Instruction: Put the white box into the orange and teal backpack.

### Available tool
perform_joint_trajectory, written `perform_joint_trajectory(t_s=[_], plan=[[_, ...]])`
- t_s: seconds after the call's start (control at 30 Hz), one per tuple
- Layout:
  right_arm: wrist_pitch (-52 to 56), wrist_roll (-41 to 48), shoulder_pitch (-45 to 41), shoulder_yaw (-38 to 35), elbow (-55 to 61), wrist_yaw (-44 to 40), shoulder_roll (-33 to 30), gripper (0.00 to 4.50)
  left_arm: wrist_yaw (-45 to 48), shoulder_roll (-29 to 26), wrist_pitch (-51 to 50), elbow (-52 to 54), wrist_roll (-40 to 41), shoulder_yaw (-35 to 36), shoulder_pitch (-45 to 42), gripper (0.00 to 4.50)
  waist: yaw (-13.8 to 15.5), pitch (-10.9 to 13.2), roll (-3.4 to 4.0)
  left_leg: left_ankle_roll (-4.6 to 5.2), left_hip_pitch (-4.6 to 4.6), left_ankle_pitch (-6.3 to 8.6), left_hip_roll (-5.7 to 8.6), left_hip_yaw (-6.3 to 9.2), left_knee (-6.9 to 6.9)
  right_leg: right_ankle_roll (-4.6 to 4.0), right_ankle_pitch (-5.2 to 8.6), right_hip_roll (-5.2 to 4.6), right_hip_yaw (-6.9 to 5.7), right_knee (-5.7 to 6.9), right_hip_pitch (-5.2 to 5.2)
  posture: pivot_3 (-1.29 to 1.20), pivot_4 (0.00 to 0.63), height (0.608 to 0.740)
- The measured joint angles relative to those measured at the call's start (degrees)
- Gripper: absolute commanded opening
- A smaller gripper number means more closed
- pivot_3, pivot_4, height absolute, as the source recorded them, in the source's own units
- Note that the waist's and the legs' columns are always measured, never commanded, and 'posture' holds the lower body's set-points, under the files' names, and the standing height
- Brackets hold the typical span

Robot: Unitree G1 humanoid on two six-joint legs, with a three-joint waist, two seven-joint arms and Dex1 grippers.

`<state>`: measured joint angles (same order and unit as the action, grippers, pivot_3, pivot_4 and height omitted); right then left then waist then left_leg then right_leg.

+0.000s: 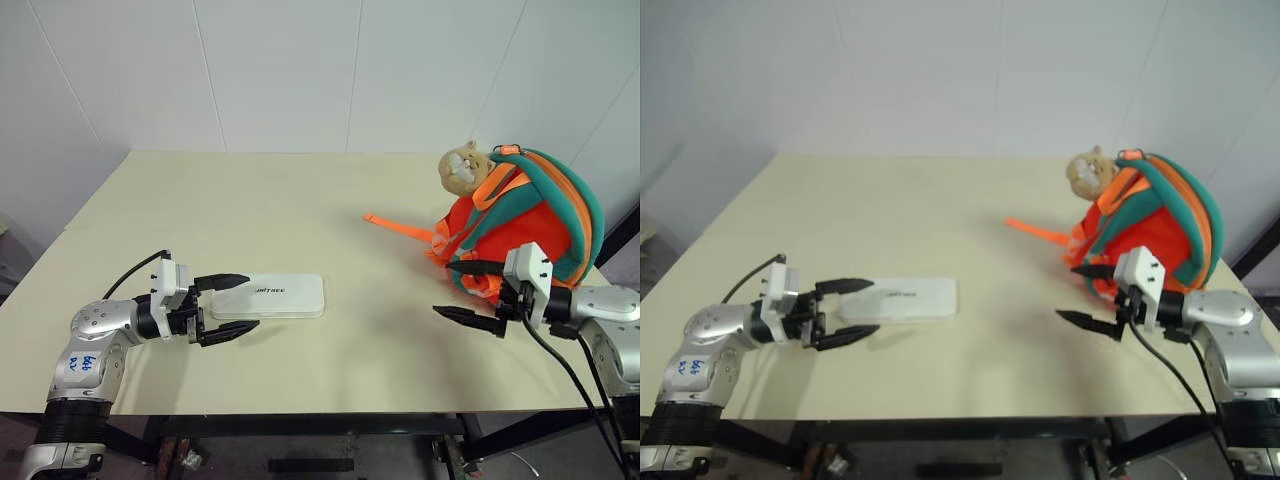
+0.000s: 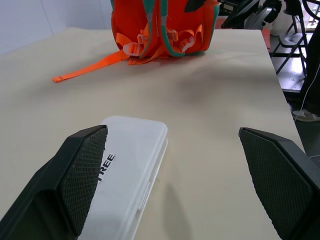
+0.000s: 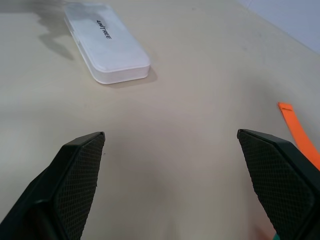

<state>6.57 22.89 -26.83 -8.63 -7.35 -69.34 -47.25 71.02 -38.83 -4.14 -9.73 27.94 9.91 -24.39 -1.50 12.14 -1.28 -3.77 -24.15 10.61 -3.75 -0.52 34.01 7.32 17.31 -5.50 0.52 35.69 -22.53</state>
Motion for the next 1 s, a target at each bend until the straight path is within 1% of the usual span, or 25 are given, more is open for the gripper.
perform_joint_trajectory(t_s=[0.3,0.33,0.43,0.53,0.63,0.77,0.83,0.9,0.97,1.0], plan=[[0.5,-0.1,-3.6,3.7,-1.1,-0.2,4.1,4.48,-1.0,-1.2,-1.7,0.4,0.8,2.5,1.0,4.50,-0.1,0.0,0.00,0.00,0.00,0.00,-0.01,-0.02,0.00,0.01,-0.01,0.01,0.01,0.01,-0.02,0.00,0.150,0.740],[1.0,-0.1,-4.0,4.0,-0.9,-0.2,4.8,4.30,-0.9,-1.8,-1.7,0.4,0.8,2.7,1.3,4.50,-0.1,0.0,0.00,0.00,0.00,0.00,-0.03,-0.02,-0.01,0.01,-0.01,0.02,0.01,0.02,-0.02,0.00,0.150,0.740],[1.4,-0.4,-4.7,6.4,-0.7,-0.2,6.2,3.63,-0.7,-3.2,-1.4,0.5,1.0,4.4,2.8,3.94,-0.1,0.0,0.00,-0.02,0.00,0.01,-0.04,-0.02,-0.02,0.01,0.00,0.02,0.01,0.01,-0.04,0.00,0.150,0.740],[1.0,-2.1,-6.5,9.2,-1.1,0.0,8.8,2.50,-0.8,-4.9,-1.1,0.5,1.3,7.1,4.6,2.95,-0.2,0.0,0.00,-0.02,-0.01,0.02,-0.04,-0.04,-0.03,0.00,0.00,0.02,0.01,0.01,-0.06,0.00,0.150,0.740],[0.7,-3.6,-8.6,11.0,-3.0,0.8,10.7,1.45,-1.0,-5.4,-0.5,0.2,1.3,9.5,5.7,2.00,-0.1,0.0,0.00,-0.02,0.00,0.03,-0.05,-0.06,-0.03,-0.02,0.00,0.02,0.01,0.02,-0.08,0.00,0.150,0.740],[0.0,-5.9,-10.6,12.6,-5.3,1.6,12.0,0.03,-0.8,-6.2,0.0,-1.3,1.3,10.5,6.3,0.68,0.1,0.0,-0.01,-0.01,-0.03,0.04,-0.04,-0.05,-0.04,-0.03,0.00,0.01,0.00,-0.02,-0.08,0.00,0.150,0.740],[-1.0,-7.8,-11.6,13.4,-7.1,2.4,13.0,0.00,-0.3,-6.7,1.1,-3.4,0.9,10.5,6.2,0.03,-0.1,0.0,-0.02,-0.02,-0.02,0.05,-0.04,-0.06,-0.05,-0.03,-0.01,0.02,0.01,-0.01,-0.08,0.00,0.150,0.740],[-1.5,-10.0,-12.5,14.7,-9.2,4.0,14.7,0.00,-1.1,-6.9,2.6,-6.2,-0.3,10.5,6.2,0.01,-0.1,0.0,-0.03,-0.02,-0.02,0.04,-0.05,-0.07,-0.07,-0.04,0.00,0.02,0.01,0.02,-0.12,0.00,0.150,0.740],[-1.2,-11.6,-12.9,15.9,-11.1,5.3,16.4,0.00,-3.4,-6.8,3.9,-8.9,-1.9,10.4,5.7,0.01,-0.2,0.0,-0.04,-0.02,-0.02,0.04,-0.07,-0.08,-0.08,-0.04,0.00,0.04,0.01,0.05,-0.15,0.00,0.150,0.740],[-0.7,-12.7,-13.5,16.8,-12.9,6.3,17.4,0.00,-6.0,-6.6,4.4,-10.9,-3.1,10.4,4.7,0.01,-0.2,0.0,-0.04,-0.02,-0.03,0.04,-0.07,-0.08,-0.08,-0.04,0.00,0.04,0.02,0.09,-0.17,0.00,0.150,0.740]])
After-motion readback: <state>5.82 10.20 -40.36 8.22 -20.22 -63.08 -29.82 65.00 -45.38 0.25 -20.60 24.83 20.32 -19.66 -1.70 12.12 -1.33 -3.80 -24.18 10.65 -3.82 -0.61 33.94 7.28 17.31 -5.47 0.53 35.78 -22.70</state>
